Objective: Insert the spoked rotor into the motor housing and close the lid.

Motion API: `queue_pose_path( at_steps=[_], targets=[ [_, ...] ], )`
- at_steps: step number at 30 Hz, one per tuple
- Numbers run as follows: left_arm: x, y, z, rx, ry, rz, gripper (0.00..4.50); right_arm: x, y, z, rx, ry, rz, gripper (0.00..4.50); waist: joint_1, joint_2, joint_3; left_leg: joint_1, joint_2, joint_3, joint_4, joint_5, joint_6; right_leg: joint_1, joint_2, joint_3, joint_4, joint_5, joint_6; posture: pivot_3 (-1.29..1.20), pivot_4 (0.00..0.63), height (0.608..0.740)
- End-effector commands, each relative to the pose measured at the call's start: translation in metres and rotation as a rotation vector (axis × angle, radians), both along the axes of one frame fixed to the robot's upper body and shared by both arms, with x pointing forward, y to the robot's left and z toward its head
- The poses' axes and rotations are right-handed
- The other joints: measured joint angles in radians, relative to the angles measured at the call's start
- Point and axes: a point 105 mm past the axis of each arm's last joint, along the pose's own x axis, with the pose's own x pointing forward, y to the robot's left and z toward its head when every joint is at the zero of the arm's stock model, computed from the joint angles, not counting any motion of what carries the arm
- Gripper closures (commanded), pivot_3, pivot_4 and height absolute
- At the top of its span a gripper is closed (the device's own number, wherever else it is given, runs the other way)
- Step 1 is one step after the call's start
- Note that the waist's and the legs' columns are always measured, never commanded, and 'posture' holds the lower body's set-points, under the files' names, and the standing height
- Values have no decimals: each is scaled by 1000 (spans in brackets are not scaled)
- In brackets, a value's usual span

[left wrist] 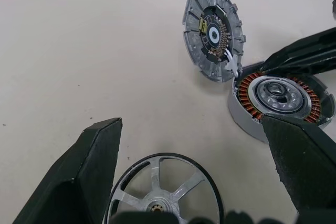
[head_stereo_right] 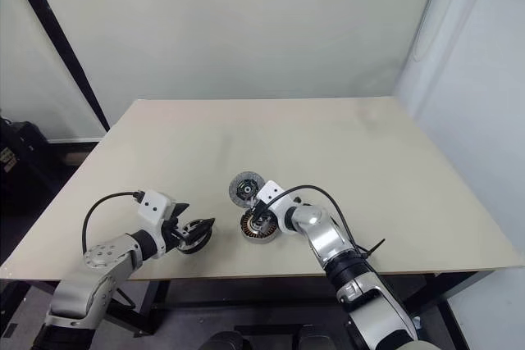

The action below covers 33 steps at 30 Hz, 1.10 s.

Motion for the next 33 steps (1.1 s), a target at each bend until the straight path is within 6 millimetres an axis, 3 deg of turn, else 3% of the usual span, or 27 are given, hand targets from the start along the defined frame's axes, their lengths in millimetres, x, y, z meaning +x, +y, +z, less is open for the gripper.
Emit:
queue_pose_path(
  at_steps=[1, 13, 33],
  targets=[
    [2, 1, 12, 12, -56, 0, 0, 8, 4, 14, 33, -47, 3, 4470, 0, 0, 0, 0, 0, 0, 0, 0, 0, 0, 0, 0, 0, 0, 0, 0, 0, 740],
    [1, 0, 12, 7, -58, 7, 0, -5, -4, 7, -23, 54, 83, 4470, 0, 0, 0, 1, 0, 0, 0, 0, 0, 1, 0, 0, 0, 0, 0, 0, 0, 740],
    [2, -1, 9, 7, -48, -2, 0, -11, 4, 19, 59, 71, 72, 4470, 0, 0, 0, 0, 0, 0, 0, 0, 0, 0, 0, 0, 0, 0, 0, 0, 0, 740]
  ],
)
